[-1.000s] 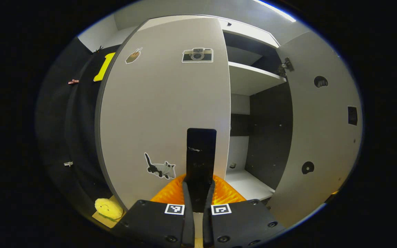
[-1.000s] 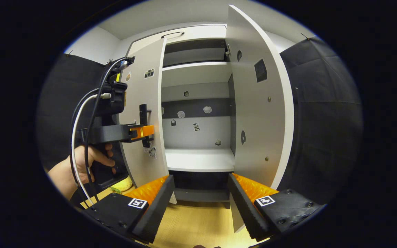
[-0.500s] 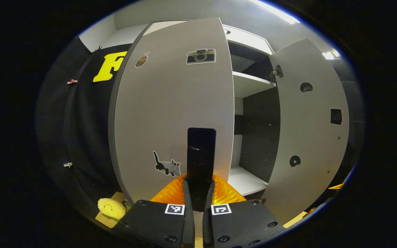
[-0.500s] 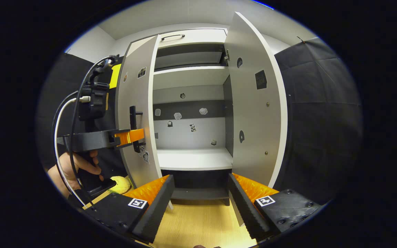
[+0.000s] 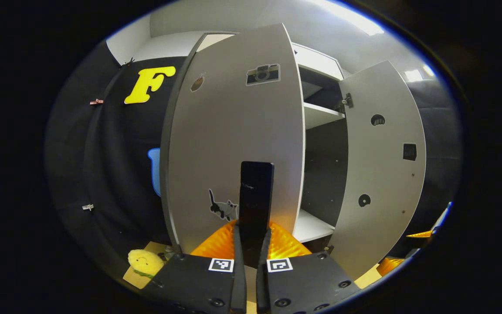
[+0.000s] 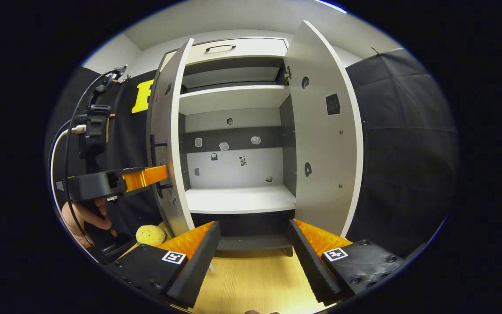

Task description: Open the right door of the double-door shoe cabinet with the right hand, and open the left door with the left hand.

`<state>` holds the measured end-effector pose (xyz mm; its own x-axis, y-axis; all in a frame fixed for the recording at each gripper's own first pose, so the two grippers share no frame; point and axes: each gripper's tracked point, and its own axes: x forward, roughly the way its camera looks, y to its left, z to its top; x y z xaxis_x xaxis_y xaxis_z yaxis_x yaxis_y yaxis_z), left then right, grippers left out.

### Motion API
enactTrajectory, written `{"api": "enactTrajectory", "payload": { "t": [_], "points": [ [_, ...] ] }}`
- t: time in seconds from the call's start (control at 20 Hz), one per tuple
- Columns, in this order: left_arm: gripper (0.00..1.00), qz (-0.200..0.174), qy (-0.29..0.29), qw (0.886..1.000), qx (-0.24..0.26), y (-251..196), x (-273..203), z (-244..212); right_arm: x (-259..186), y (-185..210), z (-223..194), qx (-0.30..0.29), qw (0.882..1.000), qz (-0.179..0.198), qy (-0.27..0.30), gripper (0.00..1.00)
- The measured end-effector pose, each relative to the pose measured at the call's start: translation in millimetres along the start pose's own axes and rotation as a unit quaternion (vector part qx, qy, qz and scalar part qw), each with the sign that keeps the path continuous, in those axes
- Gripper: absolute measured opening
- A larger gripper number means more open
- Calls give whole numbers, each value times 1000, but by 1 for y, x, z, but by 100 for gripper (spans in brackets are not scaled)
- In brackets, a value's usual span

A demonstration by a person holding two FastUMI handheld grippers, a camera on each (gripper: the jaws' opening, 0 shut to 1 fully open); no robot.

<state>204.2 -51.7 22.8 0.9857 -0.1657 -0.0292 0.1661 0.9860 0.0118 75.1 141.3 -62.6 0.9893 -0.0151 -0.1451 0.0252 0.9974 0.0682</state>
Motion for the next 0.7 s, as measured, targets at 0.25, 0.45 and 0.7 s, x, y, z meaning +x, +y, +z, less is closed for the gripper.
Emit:
{"api": "enactTrajectory", "payload": {
  "t": [0.25, 0.45, 0.7],
  "points": [
    [14, 11, 0, 1000, -4, 8, -6, 0, -6, 10, -9, 5, 1000, -4, 9, 98],
    [13, 23, -1, 1000, -2, 16, -12, 1, -9, 19, -10, 6, 1000, -2, 12, 98],
    [13, 16, 6, 1000, -16, 17, -18, -1, -12, 25, -13, 17, 1000, -1, 24, 98]
  ]
}}
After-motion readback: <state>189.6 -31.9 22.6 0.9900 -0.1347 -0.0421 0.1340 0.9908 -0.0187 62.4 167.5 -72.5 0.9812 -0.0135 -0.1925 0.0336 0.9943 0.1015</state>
